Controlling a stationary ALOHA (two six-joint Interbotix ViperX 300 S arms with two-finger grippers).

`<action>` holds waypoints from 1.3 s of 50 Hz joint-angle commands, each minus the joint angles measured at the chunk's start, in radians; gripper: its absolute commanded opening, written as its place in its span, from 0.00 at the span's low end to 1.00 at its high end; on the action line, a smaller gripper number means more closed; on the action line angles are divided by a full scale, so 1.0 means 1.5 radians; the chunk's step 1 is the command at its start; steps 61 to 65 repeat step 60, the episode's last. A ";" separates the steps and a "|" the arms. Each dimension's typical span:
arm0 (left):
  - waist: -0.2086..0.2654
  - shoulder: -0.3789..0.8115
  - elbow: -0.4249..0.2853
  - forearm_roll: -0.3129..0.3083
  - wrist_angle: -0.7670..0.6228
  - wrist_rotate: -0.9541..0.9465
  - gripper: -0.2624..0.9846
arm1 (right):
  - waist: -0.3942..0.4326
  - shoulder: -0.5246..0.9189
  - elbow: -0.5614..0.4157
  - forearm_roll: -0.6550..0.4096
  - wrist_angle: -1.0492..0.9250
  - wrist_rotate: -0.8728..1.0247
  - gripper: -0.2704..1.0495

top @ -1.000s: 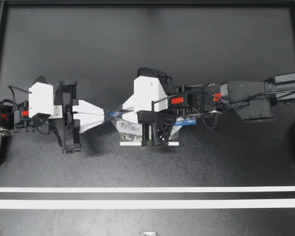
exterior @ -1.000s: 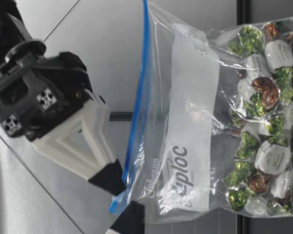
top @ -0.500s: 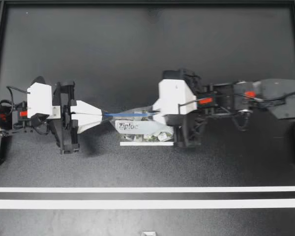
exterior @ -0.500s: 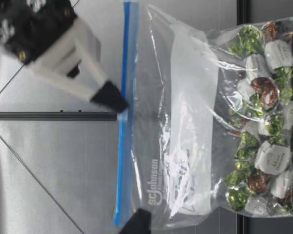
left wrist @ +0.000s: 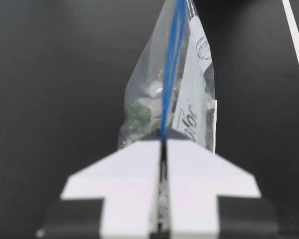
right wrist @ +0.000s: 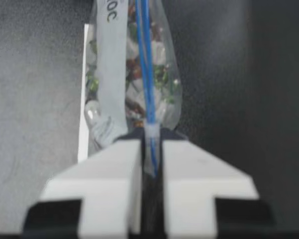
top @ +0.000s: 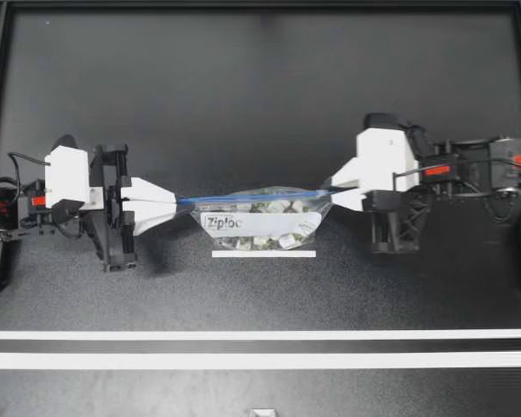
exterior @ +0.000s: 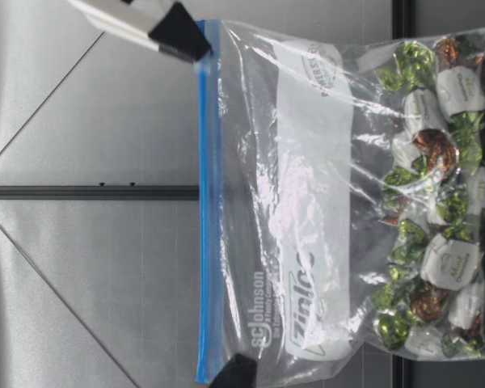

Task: Slide open the ziploc bag.

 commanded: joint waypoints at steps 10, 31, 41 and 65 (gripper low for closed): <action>0.001 -0.009 -0.005 0.000 -0.002 0.002 0.08 | -0.008 -0.031 0.016 -0.001 -0.013 -0.005 0.12; 0.001 -0.022 -0.027 0.002 0.046 0.001 0.13 | -0.008 -0.053 0.045 -0.001 -0.062 0.000 0.29; 0.001 -0.035 -0.027 0.002 0.047 0.000 0.37 | -0.008 -0.054 0.064 0.003 -0.114 0.001 0.44; 0.000 -0.160 -0.038 0.017 0.128 0.000 0.49 | -0.007 -0.082 0.107 0.012 -0.321 0.020 0.48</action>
